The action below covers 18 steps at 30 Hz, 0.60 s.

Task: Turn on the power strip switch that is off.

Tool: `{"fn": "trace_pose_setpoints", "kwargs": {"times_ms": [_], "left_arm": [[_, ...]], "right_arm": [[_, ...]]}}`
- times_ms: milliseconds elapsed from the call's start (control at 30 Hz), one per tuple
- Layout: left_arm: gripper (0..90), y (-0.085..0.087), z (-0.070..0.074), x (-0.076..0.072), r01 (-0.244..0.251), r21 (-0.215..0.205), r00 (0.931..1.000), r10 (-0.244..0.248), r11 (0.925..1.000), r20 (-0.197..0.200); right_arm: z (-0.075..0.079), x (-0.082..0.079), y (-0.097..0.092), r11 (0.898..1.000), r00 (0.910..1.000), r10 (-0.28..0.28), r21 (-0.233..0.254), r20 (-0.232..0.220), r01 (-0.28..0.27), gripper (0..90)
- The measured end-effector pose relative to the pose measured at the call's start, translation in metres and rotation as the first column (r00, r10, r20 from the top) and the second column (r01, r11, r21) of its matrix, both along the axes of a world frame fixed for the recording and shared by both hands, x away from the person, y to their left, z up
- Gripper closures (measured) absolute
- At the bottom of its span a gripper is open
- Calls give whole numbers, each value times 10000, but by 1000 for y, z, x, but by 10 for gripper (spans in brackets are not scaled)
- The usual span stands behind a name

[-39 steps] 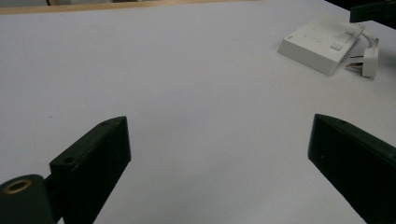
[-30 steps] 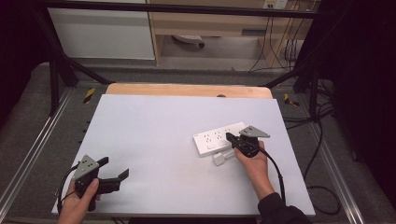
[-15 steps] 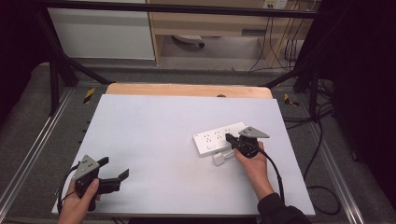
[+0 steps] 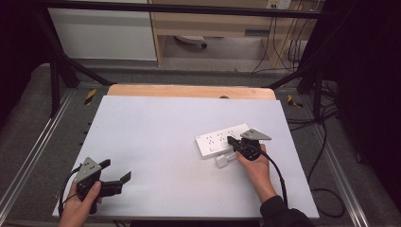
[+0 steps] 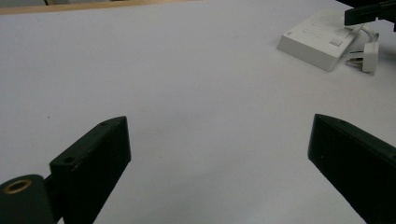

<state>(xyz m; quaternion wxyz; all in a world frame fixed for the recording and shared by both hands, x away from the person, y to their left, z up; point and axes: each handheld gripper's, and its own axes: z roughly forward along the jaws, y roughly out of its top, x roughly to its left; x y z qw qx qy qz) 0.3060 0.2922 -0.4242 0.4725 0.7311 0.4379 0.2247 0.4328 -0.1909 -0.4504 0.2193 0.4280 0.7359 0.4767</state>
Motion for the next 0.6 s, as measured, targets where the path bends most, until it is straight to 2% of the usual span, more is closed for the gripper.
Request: {"fn": "trace_pose_setpoints", "kwargs": {"times_ms": [600], "left_arm": [[58, -1, 0, 0, 39, 51, 10000, -39, 10000, -18]], "right_arm": [[-4, 0, 3, 9999, 9999, 81, -77, -138, -82, 900]]}}
